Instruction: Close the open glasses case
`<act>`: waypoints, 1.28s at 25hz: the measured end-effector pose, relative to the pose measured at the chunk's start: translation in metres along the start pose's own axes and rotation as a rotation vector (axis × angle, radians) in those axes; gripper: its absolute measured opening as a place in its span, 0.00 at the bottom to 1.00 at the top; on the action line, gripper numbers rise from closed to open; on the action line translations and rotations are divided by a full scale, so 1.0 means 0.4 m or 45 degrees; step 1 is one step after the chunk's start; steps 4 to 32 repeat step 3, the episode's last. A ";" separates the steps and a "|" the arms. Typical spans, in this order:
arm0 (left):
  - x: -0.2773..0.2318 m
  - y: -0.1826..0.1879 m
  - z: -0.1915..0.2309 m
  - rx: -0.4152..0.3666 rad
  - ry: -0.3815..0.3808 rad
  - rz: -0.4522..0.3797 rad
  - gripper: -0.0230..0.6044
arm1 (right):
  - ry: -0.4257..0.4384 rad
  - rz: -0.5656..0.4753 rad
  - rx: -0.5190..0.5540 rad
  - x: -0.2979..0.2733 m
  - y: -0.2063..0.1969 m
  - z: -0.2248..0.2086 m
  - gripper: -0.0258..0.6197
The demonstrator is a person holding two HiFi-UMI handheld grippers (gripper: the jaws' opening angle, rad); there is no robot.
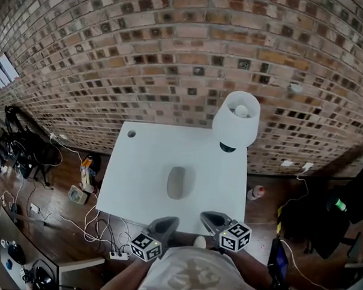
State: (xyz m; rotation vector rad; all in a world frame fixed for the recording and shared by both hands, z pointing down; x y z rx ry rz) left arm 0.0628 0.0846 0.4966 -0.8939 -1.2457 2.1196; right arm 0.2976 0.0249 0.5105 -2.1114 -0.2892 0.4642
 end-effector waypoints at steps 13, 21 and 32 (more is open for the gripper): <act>0.003 -0.009 -0.008 0.008 0.020 0.003 0.05 | 0.008 0.002 -0.005 0.011 -0.010 0.003 0.05; 0.003 -0.009 -0.008 0.008 0.020 0.003 0.05 | 0.008 0.002 -0.005 0.011 -0.010 0.003 0.05; 0.003 -0.009 -0.008 0.008 0.020 0.003 0.05 | 0.008 0.002 -0.005 0.011 -0.010 0.003 0.05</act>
Point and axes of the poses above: the fingertips, and each gripper's own axes: x backward along the fingers, z to its left, y out of its top, the point moved 10 cm from there along x, backward along the fingers, and after that the axes turned 2 degrees about y, right-handed, at the moved point
